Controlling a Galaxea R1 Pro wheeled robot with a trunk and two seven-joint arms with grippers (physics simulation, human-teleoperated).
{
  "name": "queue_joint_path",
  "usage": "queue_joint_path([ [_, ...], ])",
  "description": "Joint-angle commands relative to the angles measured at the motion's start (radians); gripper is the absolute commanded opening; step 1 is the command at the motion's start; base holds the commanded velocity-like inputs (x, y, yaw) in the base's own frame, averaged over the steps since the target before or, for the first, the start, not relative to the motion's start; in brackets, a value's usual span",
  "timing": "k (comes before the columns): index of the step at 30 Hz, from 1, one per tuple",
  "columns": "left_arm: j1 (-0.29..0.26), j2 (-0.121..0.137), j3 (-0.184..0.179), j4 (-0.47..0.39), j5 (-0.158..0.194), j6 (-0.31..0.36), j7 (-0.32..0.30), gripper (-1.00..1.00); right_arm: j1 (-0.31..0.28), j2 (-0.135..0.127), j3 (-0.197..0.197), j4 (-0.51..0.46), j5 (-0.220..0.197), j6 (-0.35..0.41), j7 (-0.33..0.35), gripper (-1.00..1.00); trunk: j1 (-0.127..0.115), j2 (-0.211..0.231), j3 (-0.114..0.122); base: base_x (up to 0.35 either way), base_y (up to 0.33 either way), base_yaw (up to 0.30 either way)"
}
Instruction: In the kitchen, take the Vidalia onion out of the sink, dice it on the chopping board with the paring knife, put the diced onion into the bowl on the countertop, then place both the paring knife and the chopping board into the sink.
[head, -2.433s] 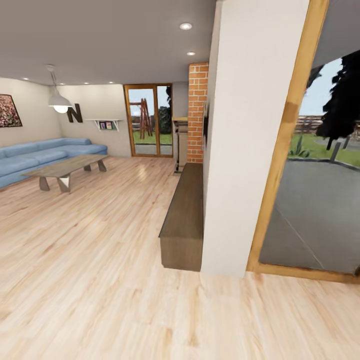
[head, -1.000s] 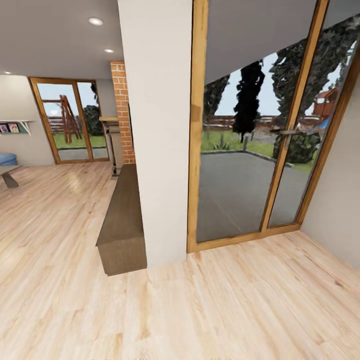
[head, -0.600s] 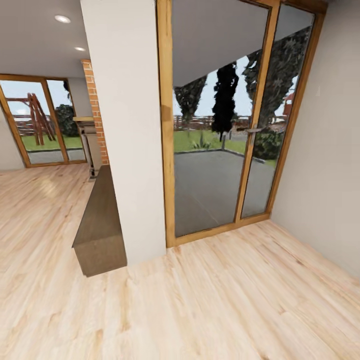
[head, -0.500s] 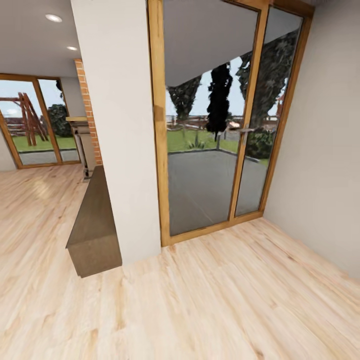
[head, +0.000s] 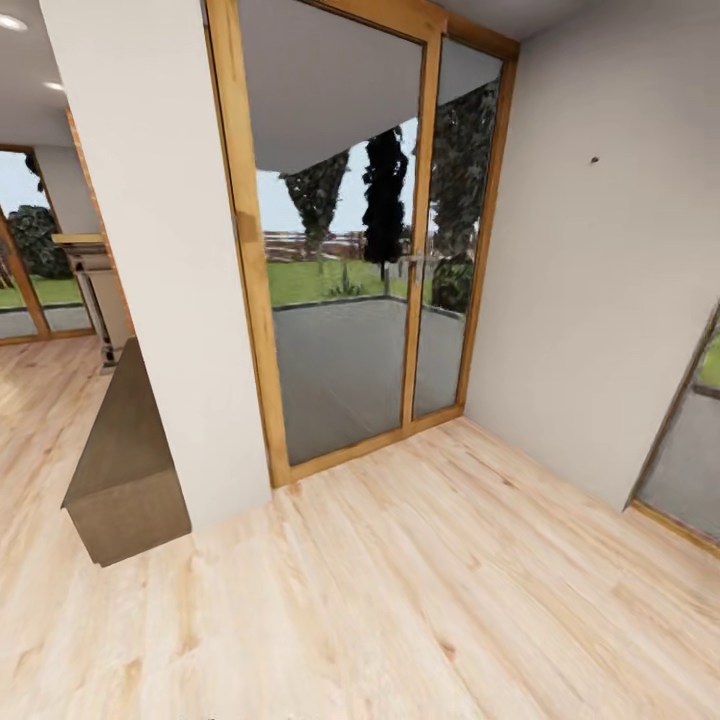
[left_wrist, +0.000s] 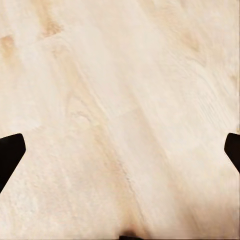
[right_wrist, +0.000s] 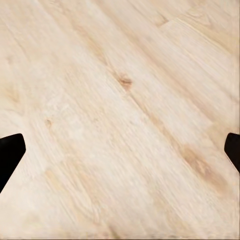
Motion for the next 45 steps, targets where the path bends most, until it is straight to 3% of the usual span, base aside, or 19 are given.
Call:
queue_joint_path([
  [1,0.000,0.000,0.002,-0.001,0.000,-0.002,0.000,1.00,-0.001,0.001,-0.002,0.001,0.000,-0.003,0.000,1.00,0.000,-0.001,-0.001,-0.241,-0.217,-0.287],
  [32,0.000,0.000,0.002,0.000,0.000,-0.002,0.000,1.00,-0.001,0.001,-0.002,0.001,0.000,-0.004,0.000,1.00,0.000,-0.001,-0.001,-0.225,-0.227,-0.287],
  [45,0.001,0.000,0.002,0.000,0.000,-0.002,0.000,1.00,-0.001,0.001,-0.002,0.001,0.000,-0.004,0.000,1.00,0.000,-0.001,-0.001,-0.035,-0.261,-0.287],
])
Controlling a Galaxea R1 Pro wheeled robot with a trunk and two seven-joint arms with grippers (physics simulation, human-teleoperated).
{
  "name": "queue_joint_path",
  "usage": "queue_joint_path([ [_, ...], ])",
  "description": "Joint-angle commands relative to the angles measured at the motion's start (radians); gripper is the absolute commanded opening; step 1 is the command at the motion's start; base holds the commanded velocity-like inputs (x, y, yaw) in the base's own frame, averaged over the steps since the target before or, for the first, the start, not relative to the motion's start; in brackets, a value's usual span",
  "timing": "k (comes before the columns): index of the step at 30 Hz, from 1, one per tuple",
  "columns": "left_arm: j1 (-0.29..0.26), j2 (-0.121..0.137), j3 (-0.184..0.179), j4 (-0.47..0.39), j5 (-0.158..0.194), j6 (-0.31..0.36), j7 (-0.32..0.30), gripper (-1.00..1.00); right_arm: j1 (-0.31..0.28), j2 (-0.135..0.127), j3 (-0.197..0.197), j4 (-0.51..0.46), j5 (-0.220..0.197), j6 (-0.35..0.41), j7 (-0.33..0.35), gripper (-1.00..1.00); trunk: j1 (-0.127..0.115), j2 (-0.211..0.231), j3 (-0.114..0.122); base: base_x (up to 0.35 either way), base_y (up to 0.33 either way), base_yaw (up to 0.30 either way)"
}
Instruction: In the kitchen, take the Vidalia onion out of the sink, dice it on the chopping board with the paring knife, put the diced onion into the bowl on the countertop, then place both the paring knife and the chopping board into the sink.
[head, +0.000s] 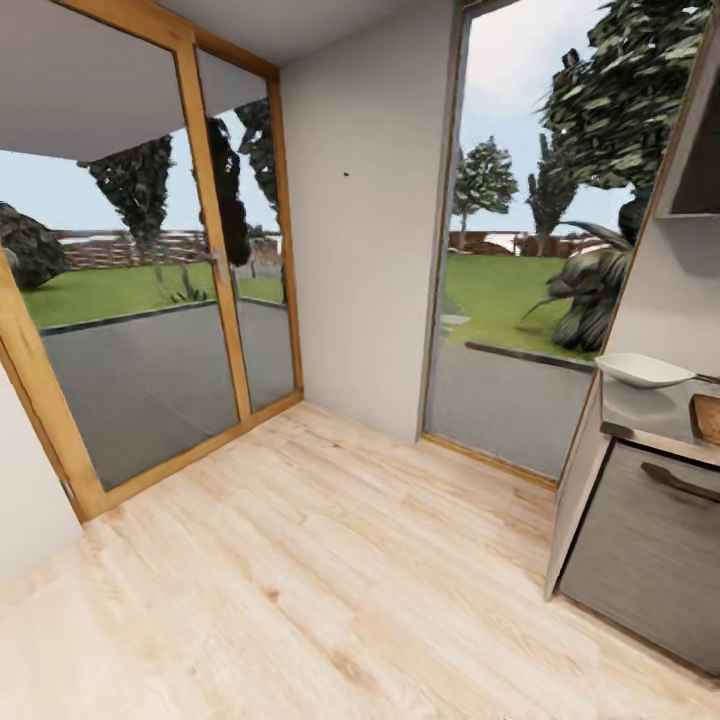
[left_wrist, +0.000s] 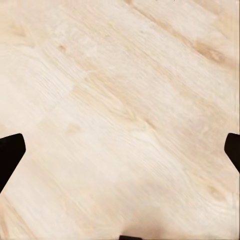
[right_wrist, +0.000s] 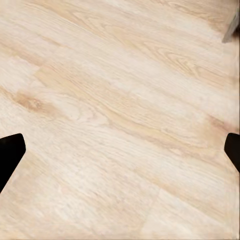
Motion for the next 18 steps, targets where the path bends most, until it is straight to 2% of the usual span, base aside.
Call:
queue_joint_path([
  [1,0.000,0.000,0.002,-0.001,0.000,-0.002,0.000,1.00,-0.001,0.001,-0.002,0.001,0.000,-0.003,0.000,1.00,0.000,0.000,-0.001,0.108,-0.259,-0.287],
  [11,-0.001,0.000,0.002,-0.002,0.000,-0.002,0.000,1.00,-0.001,0.001,-0.002,0.001,0.000,-0.003,0.000,1.00,0.000,0.000,-0.001,0.199,-0.202,-0.287],
  [18,-0.001,0.001,0.002,-0.001,0.000,-0.002,0.000,1.00,-0.001,0.001,-0.002,0.001,0.000,-0.003,0.000,1.00,0.000,0.000,-0.001,0.197,-0.091,-0.287],
])
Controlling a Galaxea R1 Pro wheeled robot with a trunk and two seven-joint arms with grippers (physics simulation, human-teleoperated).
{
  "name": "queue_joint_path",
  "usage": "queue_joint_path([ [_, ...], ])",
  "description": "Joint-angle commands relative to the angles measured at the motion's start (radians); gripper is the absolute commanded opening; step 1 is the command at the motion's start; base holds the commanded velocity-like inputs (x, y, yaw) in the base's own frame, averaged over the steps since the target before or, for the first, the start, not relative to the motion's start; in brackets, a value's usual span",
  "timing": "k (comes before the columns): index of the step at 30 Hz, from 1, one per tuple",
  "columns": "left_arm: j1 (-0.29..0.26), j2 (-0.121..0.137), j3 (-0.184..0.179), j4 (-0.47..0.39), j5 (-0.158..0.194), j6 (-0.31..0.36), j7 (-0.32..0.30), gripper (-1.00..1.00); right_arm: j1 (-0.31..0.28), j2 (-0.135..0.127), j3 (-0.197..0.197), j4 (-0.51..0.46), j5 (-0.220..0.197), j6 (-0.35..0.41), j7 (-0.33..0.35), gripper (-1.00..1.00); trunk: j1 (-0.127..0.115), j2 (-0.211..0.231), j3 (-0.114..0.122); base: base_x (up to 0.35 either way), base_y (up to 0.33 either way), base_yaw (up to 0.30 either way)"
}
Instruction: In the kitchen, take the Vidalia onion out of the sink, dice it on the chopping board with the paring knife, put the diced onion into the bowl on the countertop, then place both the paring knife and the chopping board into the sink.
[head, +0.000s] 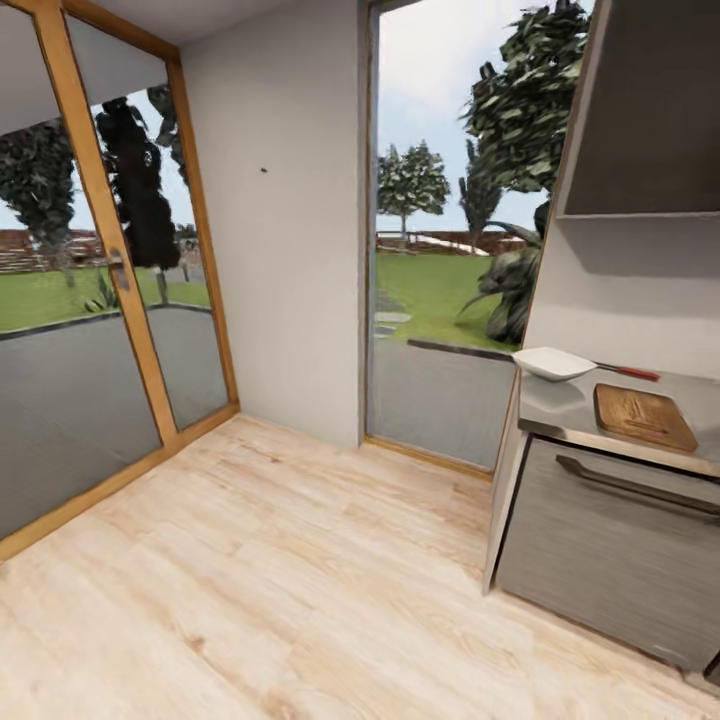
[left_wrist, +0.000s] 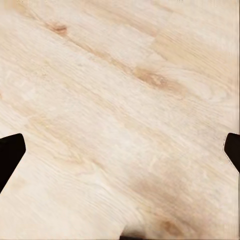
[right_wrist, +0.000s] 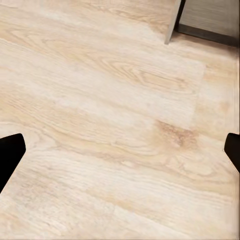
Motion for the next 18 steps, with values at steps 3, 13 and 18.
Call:
queue_joint_path([
  [3,0.000,0.000,0.001,-0.001,0.000,-0.002,0.000,1.00,-0.001,0.001,-0.002,0.000,0.000,-0.003,0.000,1.00,0.000,0.000,-0.001,0.066,-0.015,-0.287],
  [13,0.000,-0.001,0.001,0.000,0.000,-0.002,0.000,1.00,-0.001,0.001,-0.002,0.000,0.000,-0.003,0.000,1.00,0.000,0.000,-0.001,0.008,-0.002,-0.287],
  [18,0.001,-0.001,0.001,0.000,0.000,-0.002,0.000,1.00,-0.001,0.001,-0.002,0.000,0.000,-0.003,0.000,1.00,0.000,0.000,-0.001,0.000,0.000,-0.287],
])
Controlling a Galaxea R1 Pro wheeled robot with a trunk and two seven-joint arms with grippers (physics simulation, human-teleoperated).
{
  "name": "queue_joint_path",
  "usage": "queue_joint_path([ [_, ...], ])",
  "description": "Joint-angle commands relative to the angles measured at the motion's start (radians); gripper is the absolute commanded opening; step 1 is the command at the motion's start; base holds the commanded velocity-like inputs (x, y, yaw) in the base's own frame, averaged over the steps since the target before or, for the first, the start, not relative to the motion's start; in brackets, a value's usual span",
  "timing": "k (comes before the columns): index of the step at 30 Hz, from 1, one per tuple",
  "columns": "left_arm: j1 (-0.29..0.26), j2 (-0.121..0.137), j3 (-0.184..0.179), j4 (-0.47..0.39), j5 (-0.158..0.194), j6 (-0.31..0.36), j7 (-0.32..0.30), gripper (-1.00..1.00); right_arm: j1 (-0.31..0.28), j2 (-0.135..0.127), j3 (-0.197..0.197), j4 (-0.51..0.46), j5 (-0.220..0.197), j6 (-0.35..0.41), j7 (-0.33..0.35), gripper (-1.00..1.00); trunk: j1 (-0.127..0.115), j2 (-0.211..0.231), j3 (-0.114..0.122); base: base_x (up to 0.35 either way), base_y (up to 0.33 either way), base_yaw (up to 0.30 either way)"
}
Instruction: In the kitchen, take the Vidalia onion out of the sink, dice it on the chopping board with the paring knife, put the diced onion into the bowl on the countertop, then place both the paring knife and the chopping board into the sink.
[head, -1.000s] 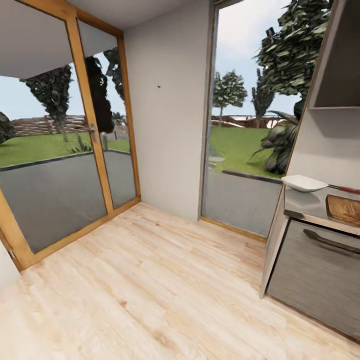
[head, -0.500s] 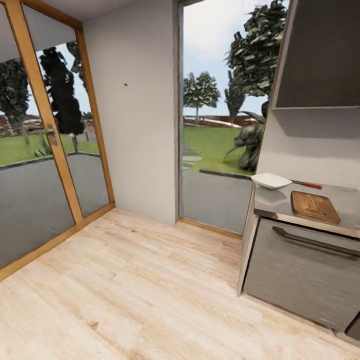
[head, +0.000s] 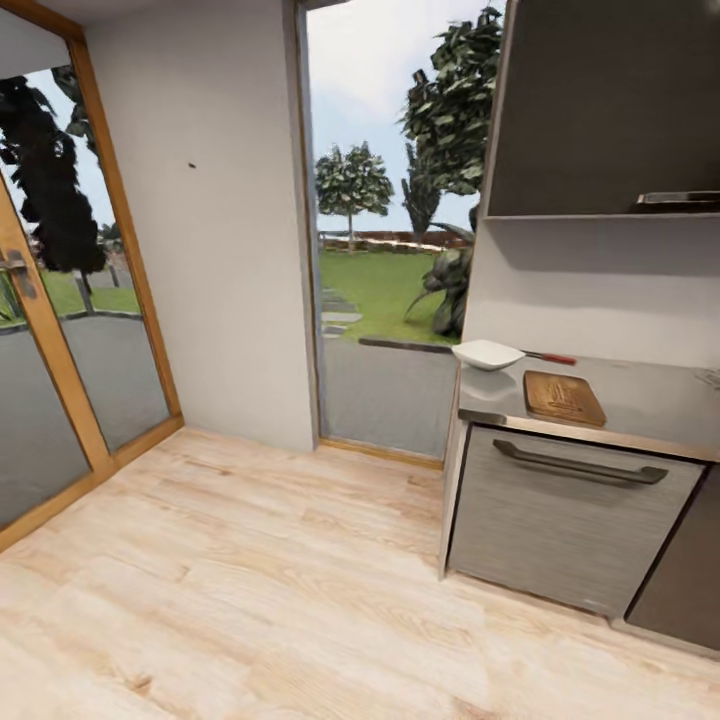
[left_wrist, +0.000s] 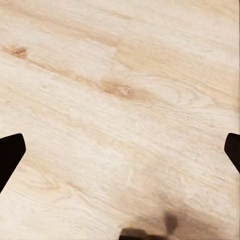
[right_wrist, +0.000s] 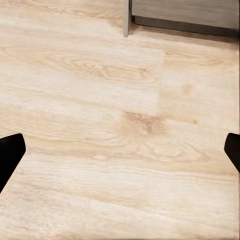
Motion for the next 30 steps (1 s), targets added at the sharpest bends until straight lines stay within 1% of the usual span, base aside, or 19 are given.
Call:
queue_joint_path([
  [1,0.000,0.000,0.001,-0.001,0.000,-0.002,0.000,1.00,-0.001,0.001,-0.002,0.000,0.000,-0.003,0.000,1.00,0.000,0.000,-0.001,0.000,0.000,-0.287],
  [30,0.000,0.000,0.001,0.002,0.000,-0.002,0.000,1.00,-0.001,0.001,-0.002,-0.001,0.000,-0.003,0.000,1.00,0.000,0.000,-0.001,0.000,0.000,-0.287],
])
